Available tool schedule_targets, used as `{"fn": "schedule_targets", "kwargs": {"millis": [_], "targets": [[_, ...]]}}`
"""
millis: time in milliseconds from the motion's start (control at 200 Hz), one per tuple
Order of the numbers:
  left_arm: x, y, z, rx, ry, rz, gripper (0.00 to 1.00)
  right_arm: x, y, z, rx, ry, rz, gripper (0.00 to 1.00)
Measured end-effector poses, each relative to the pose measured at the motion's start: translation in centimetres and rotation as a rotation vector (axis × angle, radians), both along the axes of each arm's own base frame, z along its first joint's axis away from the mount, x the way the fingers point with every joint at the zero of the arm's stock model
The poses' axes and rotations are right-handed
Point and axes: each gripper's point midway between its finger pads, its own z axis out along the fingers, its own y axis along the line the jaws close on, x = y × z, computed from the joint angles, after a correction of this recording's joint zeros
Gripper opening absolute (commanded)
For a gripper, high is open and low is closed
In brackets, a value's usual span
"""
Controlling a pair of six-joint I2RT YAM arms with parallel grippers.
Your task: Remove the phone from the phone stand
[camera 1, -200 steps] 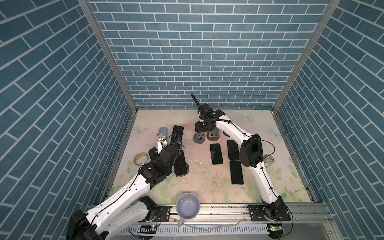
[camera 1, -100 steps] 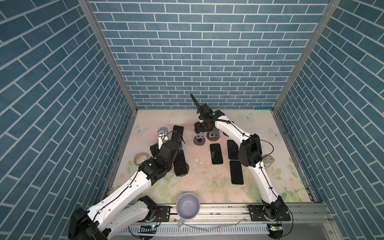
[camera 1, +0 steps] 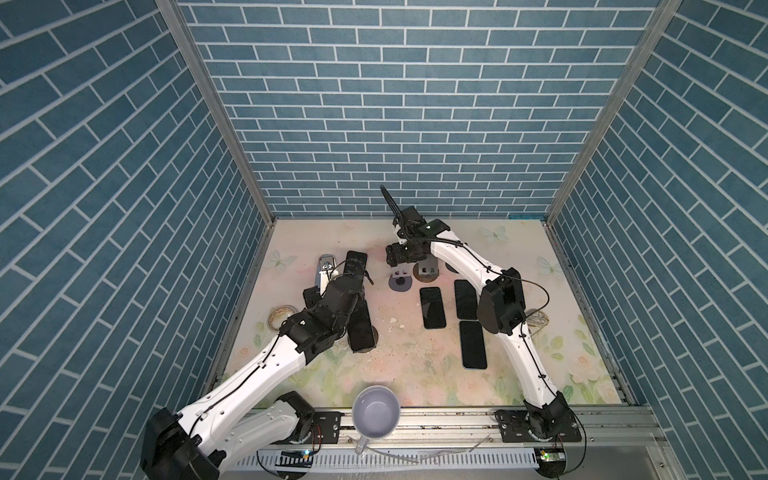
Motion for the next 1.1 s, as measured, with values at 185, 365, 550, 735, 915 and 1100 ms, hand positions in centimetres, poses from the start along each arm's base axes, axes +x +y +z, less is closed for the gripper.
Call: {"fn": "schedule_targets", "kwargs": {"millis": [185, 365, 550, 735, 915, 1100], "targets": [[-0.1, -0.1, 0.4, -0.005, 0.018, -0.004, 1.0, -0.7, -1.5, 4.1, 0.022, -0.084, -0.016, 0.82], [0.0, -0.5, 0.4, -0.01, 0.044, -0.009, 1.0, -1.5, -3.4, 8.4, 0.057, -0.191, -0.048, 0.82], [-0.1, -0.6, -0.6, 0.011, 0.121, 0.007, 1.0, -2.2, -5.6, 9.1, 0.036, -0.263, -0.079, 0.83], [-0.4, -0.7, -1.7, -0.001, 0.2, 0.04, 1.0, -3.7, -8.1, 6.6, -0.026, -0.269, -0.109, 0.84], [-0.9, -1.4, -3.9, -0.025, 0.289, 0.042, 1.0, -4.5, -10.0, 6.1, -0.061, -0.292, -0.137, 0.85], [-1.2, -2.3, -5.8, -0.058, 0.363, 0.042, 1.0, -4.9, -11.1, 6.1, -0.064, -0.316, -0.157, 0.86]]}}
